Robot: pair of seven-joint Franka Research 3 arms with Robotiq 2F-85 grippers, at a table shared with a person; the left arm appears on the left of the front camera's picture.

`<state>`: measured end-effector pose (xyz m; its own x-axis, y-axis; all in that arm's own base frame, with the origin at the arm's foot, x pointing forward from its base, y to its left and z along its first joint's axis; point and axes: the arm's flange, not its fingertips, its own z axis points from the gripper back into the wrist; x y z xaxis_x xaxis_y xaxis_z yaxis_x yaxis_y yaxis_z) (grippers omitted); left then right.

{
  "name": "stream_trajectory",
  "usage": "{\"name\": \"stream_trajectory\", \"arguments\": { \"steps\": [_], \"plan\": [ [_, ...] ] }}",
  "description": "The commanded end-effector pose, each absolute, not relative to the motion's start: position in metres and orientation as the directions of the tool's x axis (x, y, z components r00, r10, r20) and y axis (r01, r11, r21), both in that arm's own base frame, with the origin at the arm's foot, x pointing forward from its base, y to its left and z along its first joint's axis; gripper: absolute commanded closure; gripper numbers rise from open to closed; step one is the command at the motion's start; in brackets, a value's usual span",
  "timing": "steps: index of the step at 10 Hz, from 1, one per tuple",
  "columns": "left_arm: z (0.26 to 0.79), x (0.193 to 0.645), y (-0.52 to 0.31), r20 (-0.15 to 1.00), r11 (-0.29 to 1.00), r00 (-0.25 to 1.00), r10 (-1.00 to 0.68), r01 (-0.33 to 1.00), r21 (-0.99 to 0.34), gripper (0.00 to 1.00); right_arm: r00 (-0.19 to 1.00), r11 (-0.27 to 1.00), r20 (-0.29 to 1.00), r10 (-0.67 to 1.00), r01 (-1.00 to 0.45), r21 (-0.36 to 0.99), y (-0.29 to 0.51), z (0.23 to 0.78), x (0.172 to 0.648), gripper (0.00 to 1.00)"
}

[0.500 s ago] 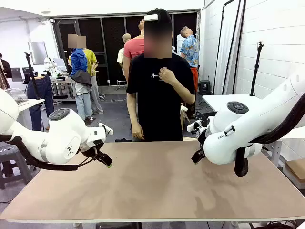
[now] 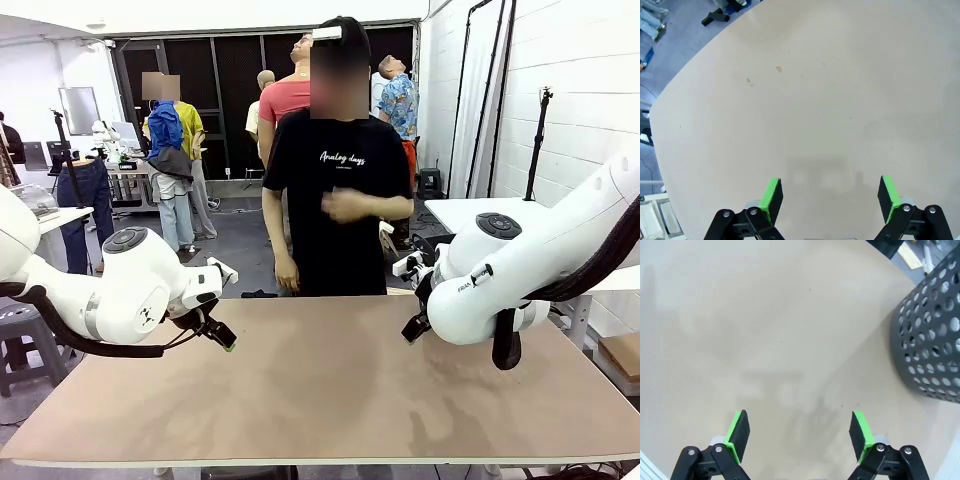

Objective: Fold the training pants.
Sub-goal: Grab both ends of the Training pants handed by a person.

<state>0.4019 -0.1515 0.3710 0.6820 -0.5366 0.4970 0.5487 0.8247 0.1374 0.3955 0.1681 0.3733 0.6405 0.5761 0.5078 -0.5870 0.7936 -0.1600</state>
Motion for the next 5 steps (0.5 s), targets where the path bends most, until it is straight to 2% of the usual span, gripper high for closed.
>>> {"name": "stream_trajectory", "arguments": {
  "steps": [1,5],
  "plan": [
    [0.3711,0.4022,-0.1507,0.497,0.826,0.683,-0.535,0.547,0.137,0.0,0.641,0.794,0.508,0.576,-0.587,-0.16,0.168,0.3733,0.3955,0.0],
    [0.3711,0.4022,-0.1507,0.497,0.826,0.683,-0.535,0.547,0.137,0.0,0.641,0.794,0.508,0.576,-0.587,-0.16,0.168,0.3733,0.3955,0.0]
  ]
}}
